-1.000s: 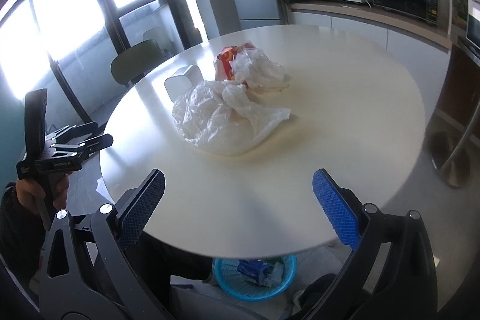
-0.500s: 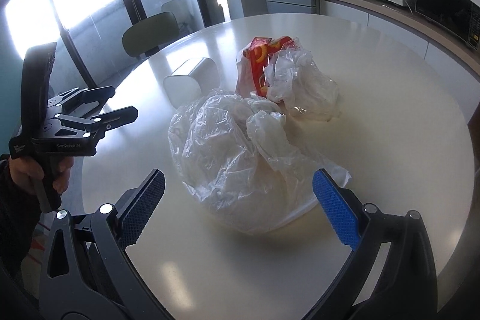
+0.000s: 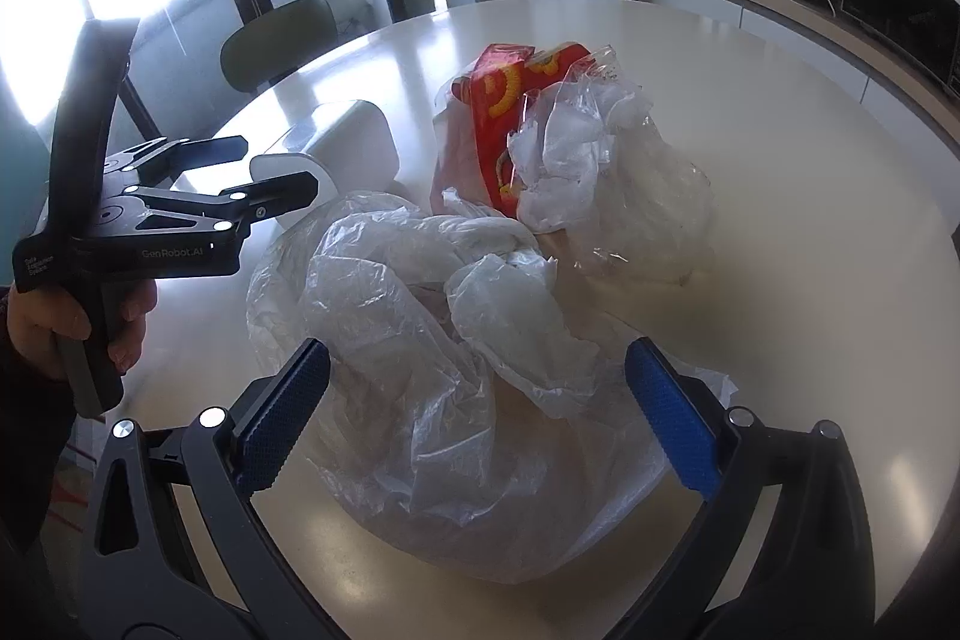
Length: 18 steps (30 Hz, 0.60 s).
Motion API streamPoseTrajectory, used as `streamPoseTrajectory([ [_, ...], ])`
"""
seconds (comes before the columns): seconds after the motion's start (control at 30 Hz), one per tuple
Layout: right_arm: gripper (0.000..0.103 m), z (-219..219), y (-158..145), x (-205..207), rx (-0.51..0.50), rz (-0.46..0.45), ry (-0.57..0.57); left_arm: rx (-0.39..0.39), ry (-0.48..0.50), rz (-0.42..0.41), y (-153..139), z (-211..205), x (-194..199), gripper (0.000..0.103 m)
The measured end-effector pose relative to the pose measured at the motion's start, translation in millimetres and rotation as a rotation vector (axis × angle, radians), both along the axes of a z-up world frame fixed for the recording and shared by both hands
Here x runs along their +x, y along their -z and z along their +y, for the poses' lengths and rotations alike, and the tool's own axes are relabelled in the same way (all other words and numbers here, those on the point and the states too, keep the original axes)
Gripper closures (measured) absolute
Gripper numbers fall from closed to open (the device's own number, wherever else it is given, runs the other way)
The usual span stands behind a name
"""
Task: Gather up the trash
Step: 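Grasp the white container with the left tool while the right tool grasps the white plastic bag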
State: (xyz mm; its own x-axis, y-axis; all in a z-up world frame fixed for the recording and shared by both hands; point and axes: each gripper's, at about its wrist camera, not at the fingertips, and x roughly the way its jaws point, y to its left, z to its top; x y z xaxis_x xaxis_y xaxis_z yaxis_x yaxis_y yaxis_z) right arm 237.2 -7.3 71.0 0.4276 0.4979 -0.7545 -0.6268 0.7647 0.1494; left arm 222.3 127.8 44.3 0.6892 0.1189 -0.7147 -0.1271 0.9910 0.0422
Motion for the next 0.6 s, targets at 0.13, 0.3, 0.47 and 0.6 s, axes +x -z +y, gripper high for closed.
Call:
streamPoseTrajectory([
  [0.13, 0.027, 6.5, 3.4, -0.6, -0.024, -0.014, -0.014, 0.015, 0.017, 0.015, 3.7, -1.8, 3.4, 0.028],
  [0.3, 0.068, 7.0, 6.9, -12.1, -0.056, -0.012, -0.054, 0.027, 0.05, 0.029, 4.0, -4.0, -1.6, 0.06],
  [0.47, 0.085, -1.7, 2.1, -20.2, -0.025, 0.055, -0.054, 0.034, 0.078, 0.065, 5.8, -7.7, -1.7, 0.091],
  [0.6, 0.085, -10.4, -3.4, -22.6, -0.006, 0.076, -0.046, 0.022, 0.083, 0.072, 2.9, -6.9, -1.9, 0.1],
])
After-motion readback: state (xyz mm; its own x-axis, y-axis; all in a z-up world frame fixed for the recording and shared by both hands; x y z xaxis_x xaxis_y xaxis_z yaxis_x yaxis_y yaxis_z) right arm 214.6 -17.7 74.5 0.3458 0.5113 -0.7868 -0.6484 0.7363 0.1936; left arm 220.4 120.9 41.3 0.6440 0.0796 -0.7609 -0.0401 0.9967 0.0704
